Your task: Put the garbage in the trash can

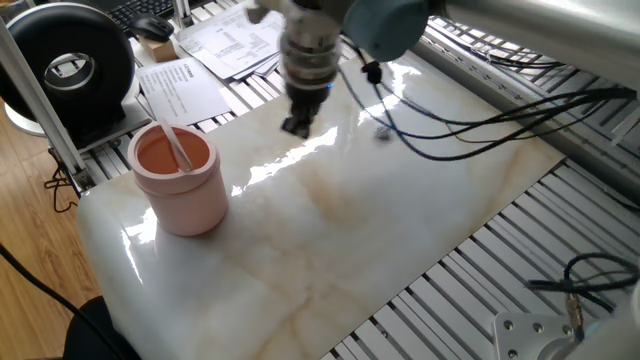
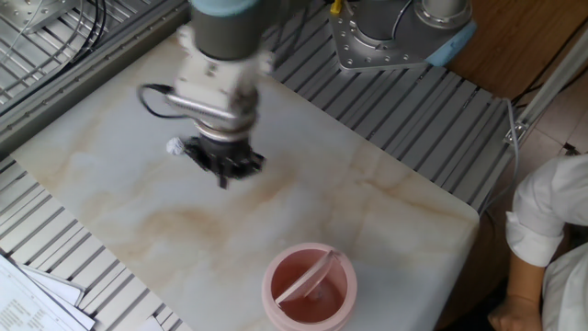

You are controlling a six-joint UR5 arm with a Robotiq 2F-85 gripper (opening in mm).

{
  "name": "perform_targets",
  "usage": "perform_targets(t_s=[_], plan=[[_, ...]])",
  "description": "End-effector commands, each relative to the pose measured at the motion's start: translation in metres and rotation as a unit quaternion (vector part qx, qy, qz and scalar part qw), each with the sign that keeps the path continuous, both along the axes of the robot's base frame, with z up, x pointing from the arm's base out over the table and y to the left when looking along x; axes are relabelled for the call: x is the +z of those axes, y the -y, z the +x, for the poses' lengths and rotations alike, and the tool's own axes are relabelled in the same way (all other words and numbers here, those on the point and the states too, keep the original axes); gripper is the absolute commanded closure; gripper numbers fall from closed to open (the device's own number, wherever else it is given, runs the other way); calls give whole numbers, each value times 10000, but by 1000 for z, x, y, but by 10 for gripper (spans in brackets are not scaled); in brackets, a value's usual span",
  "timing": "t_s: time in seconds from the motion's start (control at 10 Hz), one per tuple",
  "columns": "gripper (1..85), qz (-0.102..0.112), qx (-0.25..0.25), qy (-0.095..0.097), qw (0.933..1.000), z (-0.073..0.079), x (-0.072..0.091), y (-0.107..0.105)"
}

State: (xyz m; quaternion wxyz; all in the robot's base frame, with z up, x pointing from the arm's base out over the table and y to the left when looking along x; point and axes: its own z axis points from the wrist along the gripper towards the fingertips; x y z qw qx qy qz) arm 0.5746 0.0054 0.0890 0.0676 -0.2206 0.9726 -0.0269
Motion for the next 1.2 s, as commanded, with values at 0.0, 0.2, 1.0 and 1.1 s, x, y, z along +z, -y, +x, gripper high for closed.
perform_targets(t_s=[0.0,0.2,1.0,1.1], plan=[[843,135,504,-77,9986,-5,-6,69],[473,-32,-177,-166,9997,-10,-6,82],[167,209,429,-120,9988,17,-31,107],[167,268,504,14,9984,29,-53,112]])
